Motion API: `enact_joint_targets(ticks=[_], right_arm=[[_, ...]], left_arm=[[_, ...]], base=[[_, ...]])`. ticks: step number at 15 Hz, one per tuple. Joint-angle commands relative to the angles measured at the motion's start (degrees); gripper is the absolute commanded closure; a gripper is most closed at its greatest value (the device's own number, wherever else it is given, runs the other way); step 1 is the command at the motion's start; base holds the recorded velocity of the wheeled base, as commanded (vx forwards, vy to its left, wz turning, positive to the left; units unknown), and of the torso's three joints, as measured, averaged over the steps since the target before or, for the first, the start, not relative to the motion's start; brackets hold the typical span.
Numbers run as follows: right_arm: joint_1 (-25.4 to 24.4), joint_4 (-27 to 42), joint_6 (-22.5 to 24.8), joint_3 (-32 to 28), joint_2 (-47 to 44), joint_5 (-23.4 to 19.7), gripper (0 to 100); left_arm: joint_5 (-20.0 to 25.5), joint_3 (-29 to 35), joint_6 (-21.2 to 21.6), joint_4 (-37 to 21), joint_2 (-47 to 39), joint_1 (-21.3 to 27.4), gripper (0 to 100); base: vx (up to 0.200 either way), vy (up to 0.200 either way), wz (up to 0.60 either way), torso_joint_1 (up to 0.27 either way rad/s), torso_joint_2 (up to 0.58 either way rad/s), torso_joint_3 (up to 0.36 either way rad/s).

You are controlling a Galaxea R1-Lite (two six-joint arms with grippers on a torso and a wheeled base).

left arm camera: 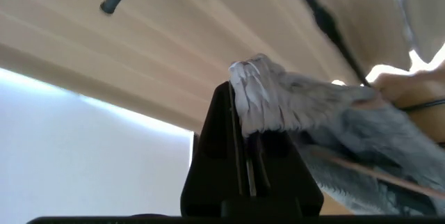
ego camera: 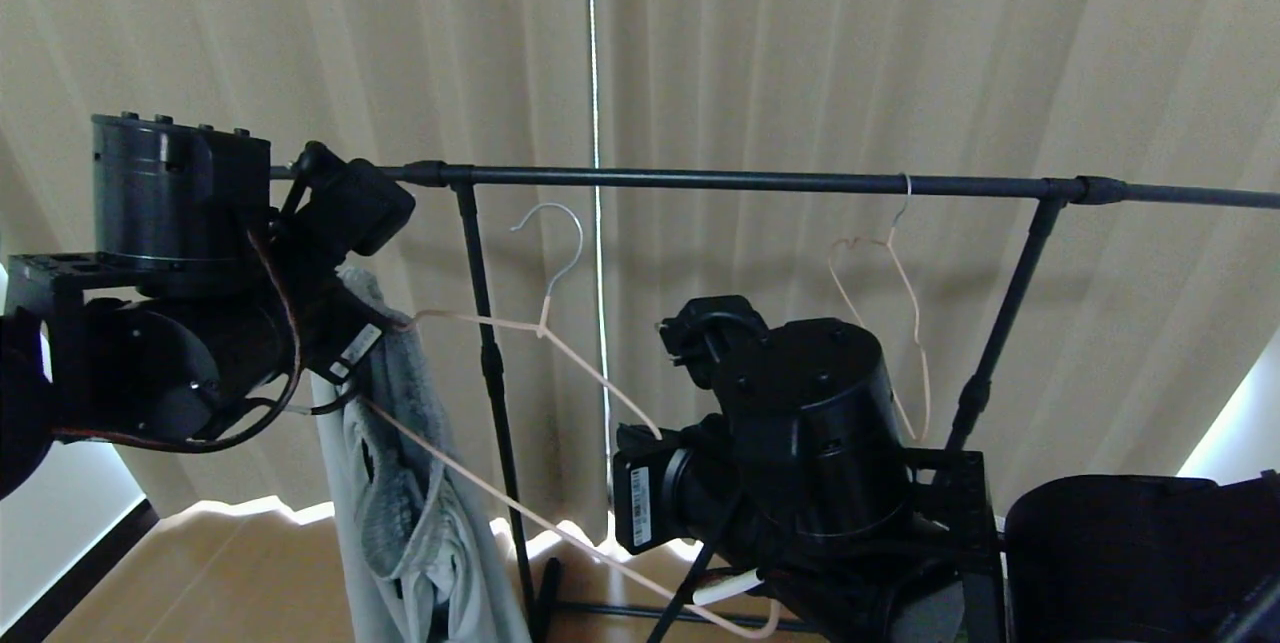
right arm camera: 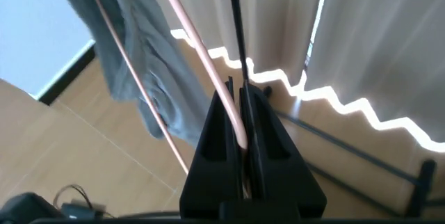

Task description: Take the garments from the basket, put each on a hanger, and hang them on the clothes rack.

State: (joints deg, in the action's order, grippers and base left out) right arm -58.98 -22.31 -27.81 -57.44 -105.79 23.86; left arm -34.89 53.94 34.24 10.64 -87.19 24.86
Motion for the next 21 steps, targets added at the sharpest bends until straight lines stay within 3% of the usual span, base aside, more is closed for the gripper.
enact_joint_targets(ticks=[1, 6, 9, 13, 17, 19, 21], right_arm=[[0.0, -0.19, 0.03, -0.04, -0.03, -0.04, 100], [0.62, -0.45, -0.14, -0.13, -1.35, -0.21, 100], [2.82, -4.76, 1.35, -0.04, -3.46, -0.65, 100], [2.9, -11.44, 6.27, -0.04, -6.53, -0.65, 100], [3.17, -11.62, 6.45, 0.49, -4.69, -0.39, 100], [4.4, -11.7, 8.12, 2.51, -1.44, -0.39, 100], [5.28, -11.79, 9.96, 4.44, 2.17, -0.39, 100]], left_arm=[[0.0, 0.37, -0.05, 0.08, 0.44, 1.95, 100], [0.0, 2.13, -3.39, 0.08, 0.44, 6.43, 100], [0.0, 2.39, -4.71, -0.01, 2.72, 9.42, 100], [0.08, 2.31, -13.59, -0.01, 3.08, 14.34, 100], [0.52, 1.96, -21.32, -0.01, 3.08, 19.7, 100], [1.49, 1.78, -22.82, 0.08, 2.9, 19.97, 100], [5.89, 1.6, -23.17, -0.01, 3.6, 19.97, 100]], base=[[0.0, 0.0, 0.0, 0.0, 0.0, 0.0], [0.0, 0.0, 0.0, 0.0, 0.0, 0.0], [0.0, 0.0, 0.0, 0.0, 0.0, 0.0], [0.0, 0.0, 0.0, 0.0, 0.0, 0.0], [0.0, 0.0, 0.0, 0.0, 0.0, 0.0], [0.0, 0.0, 0.0, 0.0, 0.0, 0.0], [0.0, 0.0, 0.0, 0.0, 0.0, 0.0]])
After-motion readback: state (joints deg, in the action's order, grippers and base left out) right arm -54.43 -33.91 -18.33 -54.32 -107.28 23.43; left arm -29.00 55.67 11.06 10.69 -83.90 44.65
